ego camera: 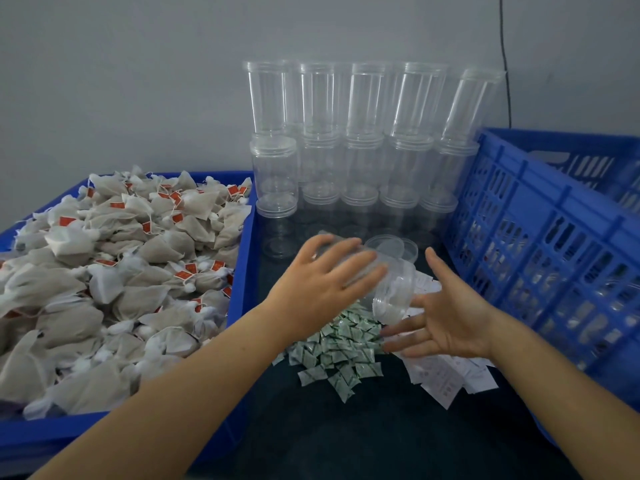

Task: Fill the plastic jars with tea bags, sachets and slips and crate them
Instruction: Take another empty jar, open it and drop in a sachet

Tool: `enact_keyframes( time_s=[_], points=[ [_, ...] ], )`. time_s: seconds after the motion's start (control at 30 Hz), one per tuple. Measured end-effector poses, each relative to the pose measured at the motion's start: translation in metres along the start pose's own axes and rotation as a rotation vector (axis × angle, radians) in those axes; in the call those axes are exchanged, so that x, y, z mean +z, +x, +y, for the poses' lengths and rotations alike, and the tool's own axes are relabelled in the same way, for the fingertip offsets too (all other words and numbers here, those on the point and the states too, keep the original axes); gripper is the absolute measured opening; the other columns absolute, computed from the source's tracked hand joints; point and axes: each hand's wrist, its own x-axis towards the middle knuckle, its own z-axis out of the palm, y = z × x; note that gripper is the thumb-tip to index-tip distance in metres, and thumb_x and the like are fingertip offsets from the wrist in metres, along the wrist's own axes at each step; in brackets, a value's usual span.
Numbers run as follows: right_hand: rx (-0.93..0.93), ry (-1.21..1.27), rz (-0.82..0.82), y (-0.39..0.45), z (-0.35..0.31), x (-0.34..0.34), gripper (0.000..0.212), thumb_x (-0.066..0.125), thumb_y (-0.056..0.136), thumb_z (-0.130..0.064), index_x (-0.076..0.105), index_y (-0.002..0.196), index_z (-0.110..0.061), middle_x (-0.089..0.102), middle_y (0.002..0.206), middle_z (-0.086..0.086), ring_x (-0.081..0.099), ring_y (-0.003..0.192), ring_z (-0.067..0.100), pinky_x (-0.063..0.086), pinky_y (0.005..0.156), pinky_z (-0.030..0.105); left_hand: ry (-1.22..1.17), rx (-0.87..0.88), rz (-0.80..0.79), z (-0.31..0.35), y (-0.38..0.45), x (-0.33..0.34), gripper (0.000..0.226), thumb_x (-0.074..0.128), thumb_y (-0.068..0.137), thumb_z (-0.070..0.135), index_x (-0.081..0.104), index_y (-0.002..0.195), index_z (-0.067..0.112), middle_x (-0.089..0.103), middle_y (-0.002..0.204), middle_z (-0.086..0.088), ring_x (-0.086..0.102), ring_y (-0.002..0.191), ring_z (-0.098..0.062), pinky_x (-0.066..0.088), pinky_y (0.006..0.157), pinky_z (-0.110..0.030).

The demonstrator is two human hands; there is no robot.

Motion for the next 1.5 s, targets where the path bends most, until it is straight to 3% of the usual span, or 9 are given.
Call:
enact_keyframes(
  time_s=[0.2,0.4,0.67,0.77,0.93,1.07,1.17,1.33,1.5],
  points=[
    [-0.074,0.117,-0.066,0.005,0.01,0.008,0.094,0.052,0.072,-0.073,0.06,0.129,0.001,0.067,0.1,0.035,0.073,0.067,0.036,0.06,0.046,0.033,0.163,0.13,0.099,0.008,0.0,0.001,0.041,0.021,0.099,0.008,0.04,0.132,0.022,0.061,0.127,0.005,0.055,0.122,-0.022,0.036,0.1,-0.042],
    [-0.357,-0.165,0.097,0.005,0.005,0.01,0.076,0.058,0.069,-0.063,0.059,0.13,-0.018,0.071,0.113,0.021,0.07,0.088,0.034,0.061,0.066,0.035,0.009,-0.05,0.051,0.008,0.0,0.001,0.065,0.073,0.07,0.024,0.054,0.132,0.02,0.06,0.128,-0.001,0.056,0.119,-0.025,0.04,0.098,-0.044],
    [-0.654,-0.671,0.189,-0.008,-0.005,0.002,0.067,0.07,0.07,-0.043,0.041,0.127,-0.063,0.05,0.138,-0.009,0.061,0.111,0.007,0.052,0.084,0.025,-0.478,-0.357,-0.29,0.004,-0.008,0.003,0.095,0.067,0.074,0.053,0.019,0.15,0.022,0.028,0.15,0.006,0.029,0.135,-0.014,0.024,0.108,-0.032],
    [-0.702,-0.639,0.197,-0.007,-0.01,-0.005,0.067,0.077,0.071,-0.042,0.042,0.126,-0.06,0.051,0.136,-0.008,0.062,0.112,0.011,0.05,0.091,0.028,-0.66,-0.471,-0.223,0.0,-0.008,0.004,0.097,0.071,0.072,0.05,0.02,0.149,0.02,0.031,0.146,0.006,0.035,0.13,-0.014,0.031,0.108,-0.029],
    [-0.836,-0.507,0.339,0.016,-0.018,-0.012,0.062,0.068,0.09,-0.006,0.033,0.118,-0.047,0.04,0.129,-0.003,0.068,0.091,0.009,0.056,0.071,0.021,-0.954,-0.814,-0.053,-0.008,-0.005,0.005,0.093,0.08,0.062,0.051,0.034,0.138,0.022,0.046,0.129,0.009,0.049,0.113,-0.005,0.04,0.093,-0.016],
    [-0.844,-0.454,0.396,0.043,-0.028,-0.005,0.06,0.08,0.08,-0.022,0.039,0.112,-0.051,0.044,0.127,-0.005,0.067,0.097,0.006,0.055,0.068,0.014,-1.119,-1.087,0.172,-0.021,-0.006,0.007,0.086,0.082,0.061,0.048,0.04,0.132,0.025,0.05,0.126,0.01,0.05,0.118,-0.008,0.044,0.1,-0.03],
    [-0.797,-0.446,0.476,0.072,-0.036,0.004,0.064,0.088,0.065,-0.038,0.043,0.11,-0.038,0.05,0.129,0.002,0.059,0.113,0.018,0.054,0.085,0.028,-1.125,-1.198,0.301,-0.026,-0.007,0.009,0.084,0.081,0.066,0.045,0.038,0.135,0.027,0.046,0.124,0.02,0.044,0.115,0.006,0.04,0.097,-0.021],
    [-0.684,-0.659,0.608,0.13,-0.054,0.024,0.079,0.09,0.067,-0.044,0.039,0.123,-0.024,0.049,0.124,-0.001,0.051,0.104,0.016,0.042,0.072,0.024,-1.083,-1.29,0.396,-0.03,-0.006,0.012,0.073,0.081,0.068,0.042,0.039,0.127,0.035,0.045,0.12,0.021,0.043,0.109,0.011,0.036,0.085,-0.011],
    [-0.489,-0.825,0.671,0.181,-0.069,0.038,0.094,0.086,0.067,-0.055,0.035,0.136,-0.016,0.05,0.139,0.01,0.048,0.127,0.031,0.042,0.103,0.046,-1.141,-1.397,0.397,-0.035,-0.008,0.019,0.073,0.083,0.068,0.036,0.041,0.128,0.032,0.048,0.118,0.016,0.047,0.109,0.0,0.04,0.088,-0.017]
  ],
)
